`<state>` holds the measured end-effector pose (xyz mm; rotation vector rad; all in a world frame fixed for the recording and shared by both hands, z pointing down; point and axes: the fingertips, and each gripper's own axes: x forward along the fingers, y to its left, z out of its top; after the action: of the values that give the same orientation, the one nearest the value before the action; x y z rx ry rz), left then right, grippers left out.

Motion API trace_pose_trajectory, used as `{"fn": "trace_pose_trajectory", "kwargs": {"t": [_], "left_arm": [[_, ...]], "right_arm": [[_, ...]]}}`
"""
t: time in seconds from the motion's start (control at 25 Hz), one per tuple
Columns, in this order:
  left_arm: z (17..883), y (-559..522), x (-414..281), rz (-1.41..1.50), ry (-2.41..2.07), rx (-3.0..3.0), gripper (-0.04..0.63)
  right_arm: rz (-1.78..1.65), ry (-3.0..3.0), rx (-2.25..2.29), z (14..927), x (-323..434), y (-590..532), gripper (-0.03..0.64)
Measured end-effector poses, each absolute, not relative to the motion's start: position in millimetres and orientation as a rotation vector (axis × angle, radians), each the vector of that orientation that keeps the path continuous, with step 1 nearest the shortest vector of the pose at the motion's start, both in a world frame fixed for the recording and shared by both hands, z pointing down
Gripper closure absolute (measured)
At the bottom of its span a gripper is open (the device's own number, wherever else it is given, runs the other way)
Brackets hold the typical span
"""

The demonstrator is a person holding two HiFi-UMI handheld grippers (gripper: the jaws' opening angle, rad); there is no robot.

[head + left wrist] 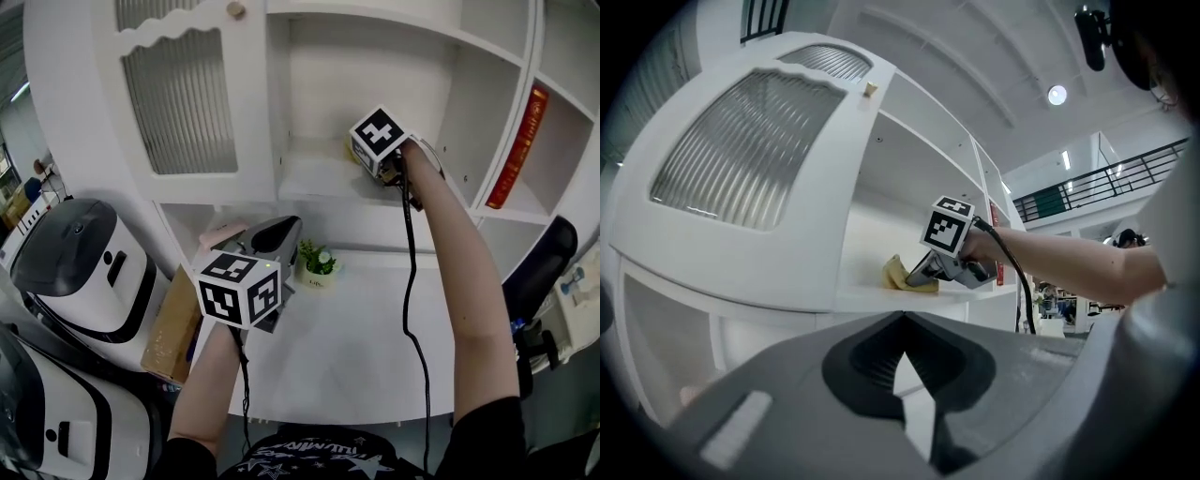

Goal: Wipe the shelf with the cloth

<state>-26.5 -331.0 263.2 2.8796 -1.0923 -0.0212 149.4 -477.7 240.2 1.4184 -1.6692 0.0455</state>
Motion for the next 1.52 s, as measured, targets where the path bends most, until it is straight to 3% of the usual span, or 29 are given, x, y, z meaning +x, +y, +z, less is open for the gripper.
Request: {"fn": "trace_pose_trajectory", "kwargs": {"t": [0.44, 0.88, 1.24, 1.52], "left_arm": [[265.5, -323.2, 3.8, -0.021, -0.992, 2.914, 0.589], [272.4, -313.6, 13.7, -0.014, -0.935, 2.922, 0.589], [274.6, -312.6, 2.8, -0.022, -0.945, 2.907, 0.589], [267.2, -314.1, -9.5, -0.044, -0.971, 2.901, 0.589]], "right_arm": [[0.113, -1.39, 1.579, 240.1, 246.5, -443.2, 0.523], [0.047, -1.134, 1.589, 244.6, 284.9, -432.8, 0.523], [0.054, -1.215, 1.626, 237.8, 283.9, -430.4, 0.52], [-0.032, -1.391, 1.648, 199.0, 241.1, -429.9, 0.52]]}}
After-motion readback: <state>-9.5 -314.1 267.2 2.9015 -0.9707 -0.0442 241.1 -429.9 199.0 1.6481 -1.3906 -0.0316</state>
